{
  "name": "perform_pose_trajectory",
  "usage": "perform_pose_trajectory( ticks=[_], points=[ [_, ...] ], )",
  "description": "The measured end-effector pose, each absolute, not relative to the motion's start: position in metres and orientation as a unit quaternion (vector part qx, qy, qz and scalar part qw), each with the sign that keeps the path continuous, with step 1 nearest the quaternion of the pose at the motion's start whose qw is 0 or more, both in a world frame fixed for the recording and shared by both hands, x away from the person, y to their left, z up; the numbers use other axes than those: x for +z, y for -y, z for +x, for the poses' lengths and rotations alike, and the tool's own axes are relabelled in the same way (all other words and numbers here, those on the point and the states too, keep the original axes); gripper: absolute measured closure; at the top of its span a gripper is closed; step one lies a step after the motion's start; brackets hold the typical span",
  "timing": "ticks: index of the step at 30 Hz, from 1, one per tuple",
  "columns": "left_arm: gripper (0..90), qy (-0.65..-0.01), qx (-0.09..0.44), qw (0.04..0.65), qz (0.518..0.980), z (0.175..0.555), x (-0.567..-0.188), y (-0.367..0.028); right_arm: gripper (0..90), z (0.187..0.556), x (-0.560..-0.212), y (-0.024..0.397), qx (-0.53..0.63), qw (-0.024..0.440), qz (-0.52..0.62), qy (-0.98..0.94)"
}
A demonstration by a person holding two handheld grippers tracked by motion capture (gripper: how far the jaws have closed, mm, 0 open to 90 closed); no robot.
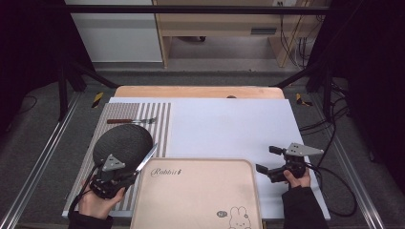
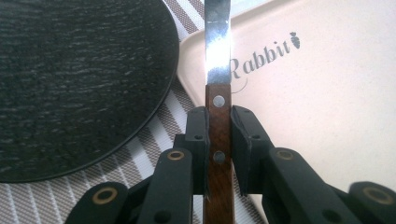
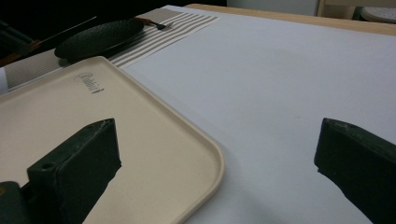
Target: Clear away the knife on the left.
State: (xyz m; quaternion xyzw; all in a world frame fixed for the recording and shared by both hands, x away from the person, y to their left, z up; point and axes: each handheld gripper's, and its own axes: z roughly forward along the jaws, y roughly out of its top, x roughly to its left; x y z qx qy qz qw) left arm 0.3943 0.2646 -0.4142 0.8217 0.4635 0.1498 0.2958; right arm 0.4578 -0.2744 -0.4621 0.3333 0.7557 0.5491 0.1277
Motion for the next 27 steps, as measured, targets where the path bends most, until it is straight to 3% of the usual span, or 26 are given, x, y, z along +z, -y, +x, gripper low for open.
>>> perform_pose_trajectory(
  ticks=[27],
  points=[
    [77.0,-0.556,0.171,0.313,0.751,0.352,-0.423,-0.233,0.4,0.458,-0.462,0.274,0.551,0.125,0.33,-0.756]
  ],
)
